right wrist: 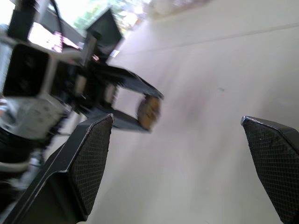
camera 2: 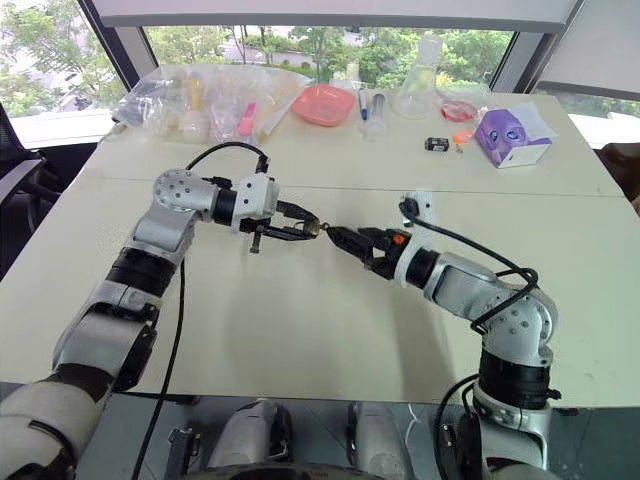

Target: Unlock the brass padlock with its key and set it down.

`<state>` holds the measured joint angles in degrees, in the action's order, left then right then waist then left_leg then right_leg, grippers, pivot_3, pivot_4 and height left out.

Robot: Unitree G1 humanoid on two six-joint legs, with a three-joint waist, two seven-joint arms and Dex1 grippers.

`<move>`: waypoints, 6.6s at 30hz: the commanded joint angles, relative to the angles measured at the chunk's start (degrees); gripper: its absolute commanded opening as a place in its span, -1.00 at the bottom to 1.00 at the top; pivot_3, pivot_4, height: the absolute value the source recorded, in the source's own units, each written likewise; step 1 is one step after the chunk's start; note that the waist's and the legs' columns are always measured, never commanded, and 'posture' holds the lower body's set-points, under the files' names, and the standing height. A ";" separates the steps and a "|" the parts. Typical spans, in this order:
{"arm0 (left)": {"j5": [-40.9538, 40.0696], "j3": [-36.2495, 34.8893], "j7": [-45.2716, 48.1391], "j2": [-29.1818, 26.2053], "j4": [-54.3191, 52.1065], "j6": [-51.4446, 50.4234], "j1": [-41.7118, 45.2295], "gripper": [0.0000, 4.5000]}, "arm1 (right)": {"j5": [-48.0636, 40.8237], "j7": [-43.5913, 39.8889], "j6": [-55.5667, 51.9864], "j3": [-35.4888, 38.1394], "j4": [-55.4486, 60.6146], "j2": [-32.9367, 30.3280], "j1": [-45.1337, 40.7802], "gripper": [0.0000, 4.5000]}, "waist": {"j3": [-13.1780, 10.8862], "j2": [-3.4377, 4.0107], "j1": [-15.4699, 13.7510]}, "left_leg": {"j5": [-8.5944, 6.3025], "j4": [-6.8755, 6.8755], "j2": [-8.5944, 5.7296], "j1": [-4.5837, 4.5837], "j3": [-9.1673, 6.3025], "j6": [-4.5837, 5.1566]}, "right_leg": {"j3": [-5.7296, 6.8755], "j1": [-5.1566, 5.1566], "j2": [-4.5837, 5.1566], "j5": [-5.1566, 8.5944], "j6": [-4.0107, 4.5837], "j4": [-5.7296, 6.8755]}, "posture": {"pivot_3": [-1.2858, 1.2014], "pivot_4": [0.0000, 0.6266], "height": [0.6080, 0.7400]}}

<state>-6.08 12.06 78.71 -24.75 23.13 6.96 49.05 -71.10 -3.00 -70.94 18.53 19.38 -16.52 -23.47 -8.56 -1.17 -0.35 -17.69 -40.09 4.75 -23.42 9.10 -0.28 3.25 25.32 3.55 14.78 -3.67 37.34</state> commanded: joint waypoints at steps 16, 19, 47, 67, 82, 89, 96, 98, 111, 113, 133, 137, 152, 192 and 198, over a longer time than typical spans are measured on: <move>-4.61 -0.58 -5.60 -1.16 -15.99 -7.85 -5.35 -0.68 | -12.17 5.30 3.44 -2.60 -0.89 -3.81 -0.43 -0.48 | 0.01 0.02 0.17 | 0.01 0.00 -0.01 0.02 0.00 -0.01 | -0.01 -0.01 0.00 0.00 -0.01 0.01 | 0.03 -0.52 0.99; -4.69 -0.39 -5.63 -1.30 -16.22 -7.66 -5.36 -0.68 | -13.16 5.74 4.38 -3.29 -0.85 -4.36 -0.14 -0.99 | 0.01 0.02 0.15 | 0.01 0.00 0.00 0.02 0.00 -0.01 | -0.01 -0.01 0.00 0.00 -0.01 0.00 | 0.03 -0.52 0.99; 8.63 -0.16 -21.79 0.07 -8.78 23.99 -3.23 -0.68 | -36.96 26.36 21.33 -8.34 -6.49 -1.16 0.35 -0.99 | 0.01 0.03 0.08 | 0.01 0.00 0.00 0.02 0.04 -0.01 | -0.01 -0.01 0.02 0.00 -0.01 0.00 | 0.03 -0.52 0.99; 3.83 0.32 -21.41 -2.28 -2.84 24.10 -0.74 -0.68 | -27.40 16.42 24.35 -9.27 -3.47 -7.28 -1.50 -0.62 | 0.02 0.04 0.09 | 0.01 -0.01 0.01 0.00 0.09 -0.01 | -0.01 0.00 0.03 0.00 -0.01 -0.01 | 0.03 -0.52 0.99; -0.93 0.98 -17.59 -1.27 -7.91 16.11 -1.37 -0.68 | -9.16 -0.74 21.13 -13.78 0.45 -12.79 -0.90 0.93 | 0.02 0.05 -0.04 | 0.01 0.00 0.02 0.01 0.10 -0.01 | 0.00 0.00 0.00 -0.01 -0.01 -0.02 | 0.03 -0.52 0.99; -1.10 1.53 -16.91 -0.24 -11.22 14.21 -2.87 -0.68 | -7.10 -2.42 20.70 -13.72 -0.99 -10.34 -2.17 0.93 | 0.02 0.05 -0.09 | 0.01 0.00 0.01 0.01 0.10 -0.02 | 0.00 0.00 -0.01 0.00 -0.01 -0.02 | 0.03 -0.52 0.99; -0.64 1.62 -16.33 -0.10 -12.61 14.56 -4.03 -0.68 | -9.03 -1.21 19.66 -12.45 -2.15 -7.68 -2.78 -0.16 | 0.02 0.05 -0.21 | 0.01 0.00 0.01 0.01 0.12 -0.02 | 0.00 -0.01 0.00 -0.01 -0.01 -0.02 | 0.03 -0.52 0.99; -0.53 1.64 -16.32 -0.15 -12.83 14.59 -4.10 -0.68 | -9.60 -0.82 19.09 -12.13 -2.24 -7.47 -2.71 -0.64 | 0.02 0.05 -0.21 | 0.01 0.00 0.01 0.01 0.12 -0.02 | 0.00 -0.01 0.01 -0.01 -0.01 -0.03 | 0.03 -0.52 0.99; -0.27 0.92 -16.70 -0.42 -11.73 14.70 -2.95 0.98 | -7.52 -0.99 16.24 -12.13 -2.13 -7.60 -2.78 -1.00 | 0.02 0.05 -0.19 | 0.01 0.00 0.01 0.01 0.12 -0.02 | 0.00 -0.01 0.00 0.00 -0.01 -0.02 | 0.03 -0.52 0.99; -0.92 0.28 -17.25 -0.88 -12.58 11.13 -3.47 0.98 | -7.17 -0.83 16.42 -12.01 -2.22 -7.33 -2.95 -1.00 | 0.02 0.05 -0.19 | 0.01 0.00 0.01 0.01 0.11 -0.02 | 0.00 -0.01 0.00 -0.01 -0.01 -0.02 | 0.03 -0.52 0.99; -17.43 -8.93 -20.09 -3.19 -18.57 -24.96 -6.29 0.98 | -9.69 -0.27 15.63 -8.59 -3.49 -6.32 -4.71 -1.00 | 0.01 0.06 0.98 | 0.07 0.02 0.01 0.03 0.01 -0.12 | 0.00 -0.02 0.00 0.00 -0.02 0.01 | 0.03 -0.52 0.99; -15.68 -7.91 -19.70 -1.59 -16.06 -22.49 -5.34 0.98 | -11.43 -0.09 15.57 -8.68 -2.05 -6.31 -4.44 -1.00 | 0.01 0.06 0.97 | 0.07 0.03 0.01 0.03 0.03 -0.12 | 0.00 -0.01 0.00 0.00 -0.02 0.00 | 0.03 -0.52 0.99; -12.79 -8.54 -20.74 2.11 -9.58 -16.88 -2.38 0.98 | -14.70 -0.52 15.28 -10.31 1.38 -6.95 -2.33 -1.00 | 0.01 0.06 0.88 | 0.07 0.02 0.00 0.02 0.02 -0.12 | 0.00 -0.02 0.02 0.00 -0.02 0.00 | 0.03 -0.52 0.99; -30.99 -17.96 -28.85 -11.33 -42.33 -49.73 -29.32 1.00 | 11.82 -1.11 3.72 -14.24 -4.40 -23.35 -1.53 0.97 | -0.03 0.15 0.52 | 0.02 0.06 -0.04 -0.02 -0.04 -0.04 | -0.04 0.00 0.17 0.00 -0.01 -0.11 | 0.03 -0.52 0.99; -31.76 -19.36 -30.66 -11.50 -42.54 -50.39 -31.26 1.00 | 15.11 -15.95 13.30 -6.80 5.69 -30.56 9.96 0.97 | -0.02 0.14 1.04 | 0.01 0.13 0.02 0.06 -0.06 -0.04 | -0.04 -0.02 0.01 0.00 -0.01 -0.12 | 0.03 -0.52 0.99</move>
